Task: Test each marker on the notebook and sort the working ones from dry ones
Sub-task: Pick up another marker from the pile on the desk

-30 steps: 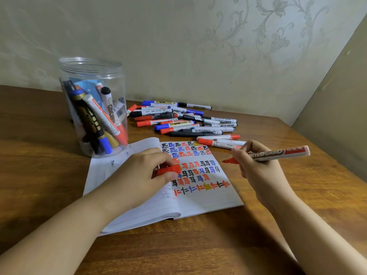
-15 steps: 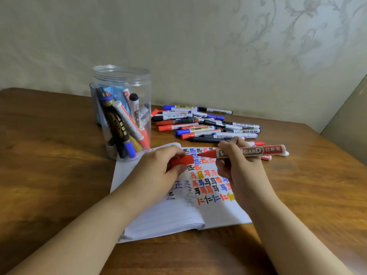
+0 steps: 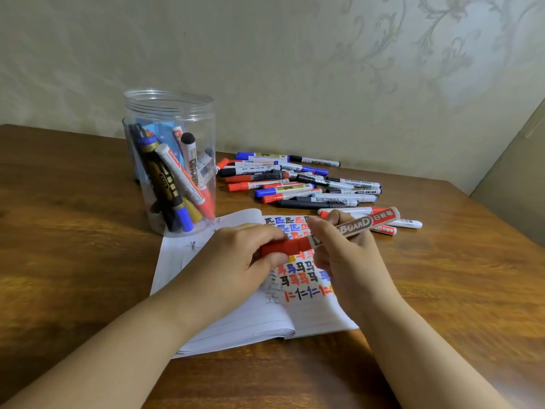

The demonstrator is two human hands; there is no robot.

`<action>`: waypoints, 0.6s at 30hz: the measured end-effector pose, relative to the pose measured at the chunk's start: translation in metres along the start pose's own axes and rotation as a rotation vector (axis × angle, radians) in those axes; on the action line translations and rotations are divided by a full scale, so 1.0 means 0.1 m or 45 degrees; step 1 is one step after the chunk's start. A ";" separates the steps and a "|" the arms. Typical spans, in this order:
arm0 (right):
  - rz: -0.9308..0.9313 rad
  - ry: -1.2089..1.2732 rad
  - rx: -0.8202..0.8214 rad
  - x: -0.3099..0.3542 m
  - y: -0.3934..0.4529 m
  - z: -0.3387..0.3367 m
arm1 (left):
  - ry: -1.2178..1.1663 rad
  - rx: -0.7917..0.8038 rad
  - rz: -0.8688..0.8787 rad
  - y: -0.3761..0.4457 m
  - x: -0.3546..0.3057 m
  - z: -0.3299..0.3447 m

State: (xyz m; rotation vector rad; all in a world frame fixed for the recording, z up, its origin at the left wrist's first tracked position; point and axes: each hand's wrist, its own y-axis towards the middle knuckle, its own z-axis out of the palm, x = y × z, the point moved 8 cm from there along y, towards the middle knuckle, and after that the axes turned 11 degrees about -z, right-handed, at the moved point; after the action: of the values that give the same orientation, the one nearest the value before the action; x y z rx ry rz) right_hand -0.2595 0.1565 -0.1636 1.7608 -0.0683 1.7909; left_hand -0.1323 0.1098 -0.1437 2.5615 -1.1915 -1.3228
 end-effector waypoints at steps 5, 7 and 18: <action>0.031 0.097 -0.021 -0.07 -0.07 0.08 | 0.000 0.016 0.002 -0.03 -0.06 0.00; 0.036 0.158 -0.045 -0.11 -0.09 0.09 | 0.008 0.007 0.014 -0.05 -0.07 0.00; 0.152 0.159 -0.051 -0.19 -0.07 0.13 | 0.002 -0.075 -0.063 -0.01 -0.01 -0.01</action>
State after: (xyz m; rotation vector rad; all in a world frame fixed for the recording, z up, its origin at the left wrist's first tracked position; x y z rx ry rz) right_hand -0.2461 0.1489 -0.1821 1.6435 -0.1602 1.9671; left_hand -0.1310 0.1112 -0.1429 2.5664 -1.0796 -1.3440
